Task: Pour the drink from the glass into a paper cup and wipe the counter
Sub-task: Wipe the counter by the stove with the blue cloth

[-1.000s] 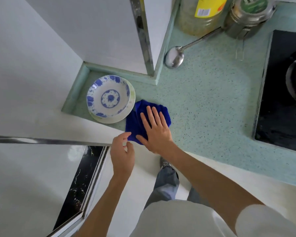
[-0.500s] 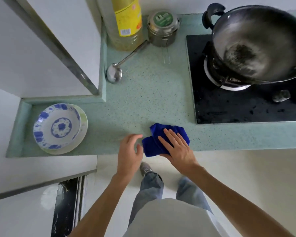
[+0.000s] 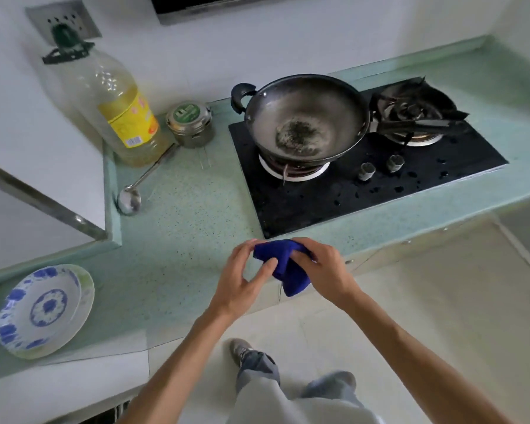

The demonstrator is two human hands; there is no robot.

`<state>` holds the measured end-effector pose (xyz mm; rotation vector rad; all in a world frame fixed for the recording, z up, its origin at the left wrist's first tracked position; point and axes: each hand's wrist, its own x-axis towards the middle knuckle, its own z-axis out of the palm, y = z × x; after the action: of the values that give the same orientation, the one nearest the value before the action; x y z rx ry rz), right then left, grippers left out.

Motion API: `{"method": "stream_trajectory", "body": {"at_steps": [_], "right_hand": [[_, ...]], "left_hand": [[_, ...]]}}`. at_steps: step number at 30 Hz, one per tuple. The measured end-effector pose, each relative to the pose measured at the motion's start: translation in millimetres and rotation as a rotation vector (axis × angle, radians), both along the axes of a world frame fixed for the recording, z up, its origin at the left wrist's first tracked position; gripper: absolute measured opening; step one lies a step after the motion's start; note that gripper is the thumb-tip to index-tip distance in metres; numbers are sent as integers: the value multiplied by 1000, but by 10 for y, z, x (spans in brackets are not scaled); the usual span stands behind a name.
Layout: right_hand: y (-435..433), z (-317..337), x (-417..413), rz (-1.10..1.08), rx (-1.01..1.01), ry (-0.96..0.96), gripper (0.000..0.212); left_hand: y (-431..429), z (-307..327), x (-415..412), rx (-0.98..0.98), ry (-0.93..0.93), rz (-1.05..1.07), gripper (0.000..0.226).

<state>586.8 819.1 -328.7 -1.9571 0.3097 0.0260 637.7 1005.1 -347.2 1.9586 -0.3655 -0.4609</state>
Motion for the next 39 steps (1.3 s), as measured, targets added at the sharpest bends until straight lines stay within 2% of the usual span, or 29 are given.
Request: {"method": "stream_trajectory", "body": {"at_steps": [3,5,7,10,11,13,20,25,29,34,39], "right_hand": [[-418,348,-299,-115,135,-112,18],[-715,542,-530,-197,249,-153,20],[-1030,701,-781,-270,335,-157,24],[-1511,856,-1141,-369,457,-165,35],[-1658,890,-1263,-401,489,-175,35],[-1938,959,-1485,-460,521,-196,34],[-2731,1289,-2127,-675,407,-248,39],[-3228,1359,-2444,-736,338,-230,38],[-3628,1318,-2624,-784,306,-156,66],[-4286,1224,-2651,-901,286,-216,96],[-5020,1417,-2676,-1132,213,-322,65]], "left_hand": [[-481,309,-170,-78,76,-52,49],[-840,488,-284,-106,61,-101,48],[-1207,639,-395,-112,31,-152,37],[-1776,837,-590,-119,0,-230,9],[-1965,891,-674,-120,-11,-242,5],[-2344,990,-830,-141,-23,-273,13],[-3532,1436,-1222,-186,-31,-460,29],[-4397,1663,-1305,-304,168,-553,34],[-5111,1752,-1357,-393,292,-577,54],[-6023,1769,-1372,-414,366,-669,45],[-6879,1865,-1175,-337,288,-795,34]]}}
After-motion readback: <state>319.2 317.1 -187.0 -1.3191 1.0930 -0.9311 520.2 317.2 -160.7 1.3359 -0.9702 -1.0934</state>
